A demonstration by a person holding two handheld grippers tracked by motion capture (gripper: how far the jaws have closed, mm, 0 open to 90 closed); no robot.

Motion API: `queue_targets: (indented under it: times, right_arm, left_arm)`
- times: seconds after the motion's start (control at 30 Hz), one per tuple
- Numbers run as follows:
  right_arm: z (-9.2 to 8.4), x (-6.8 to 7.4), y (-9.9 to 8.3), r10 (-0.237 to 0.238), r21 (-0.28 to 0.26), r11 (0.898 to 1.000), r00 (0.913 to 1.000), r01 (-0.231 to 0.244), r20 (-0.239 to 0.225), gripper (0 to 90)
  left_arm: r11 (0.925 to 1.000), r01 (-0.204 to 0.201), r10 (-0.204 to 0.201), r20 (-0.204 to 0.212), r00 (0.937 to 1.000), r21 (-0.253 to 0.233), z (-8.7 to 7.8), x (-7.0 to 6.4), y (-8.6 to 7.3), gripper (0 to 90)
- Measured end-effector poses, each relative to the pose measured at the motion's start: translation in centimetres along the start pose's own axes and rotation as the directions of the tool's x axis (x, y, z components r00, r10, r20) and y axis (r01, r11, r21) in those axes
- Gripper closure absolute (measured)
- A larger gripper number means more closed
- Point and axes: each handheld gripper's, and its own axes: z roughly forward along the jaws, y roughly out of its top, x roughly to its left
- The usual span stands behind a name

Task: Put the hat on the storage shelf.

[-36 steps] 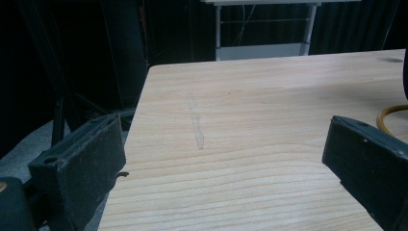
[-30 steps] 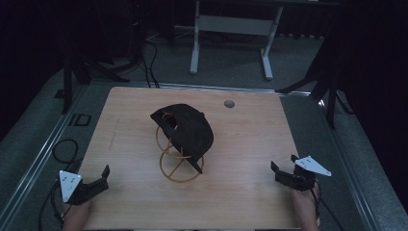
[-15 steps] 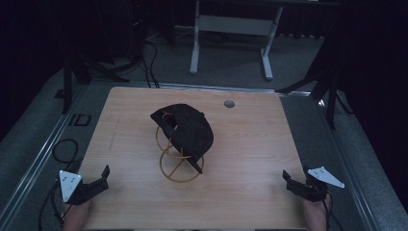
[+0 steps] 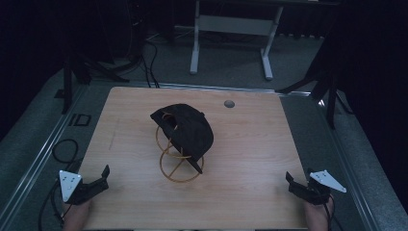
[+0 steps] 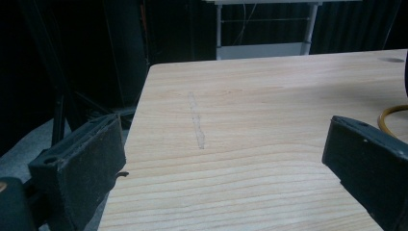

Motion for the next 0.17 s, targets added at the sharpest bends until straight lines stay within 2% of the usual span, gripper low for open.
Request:
queue_targets:
  times: [0.17]
  right_arm:
    - [-0.01,-0.02,0.13,0.000,-0.006,1.000,1.0000,0.000,0.001,13.6]
  left_arm:
    - [1.0000,0.001,-0.001,0.004,1.0000,0.000,-0.01,0.03,-0.01,1.6]
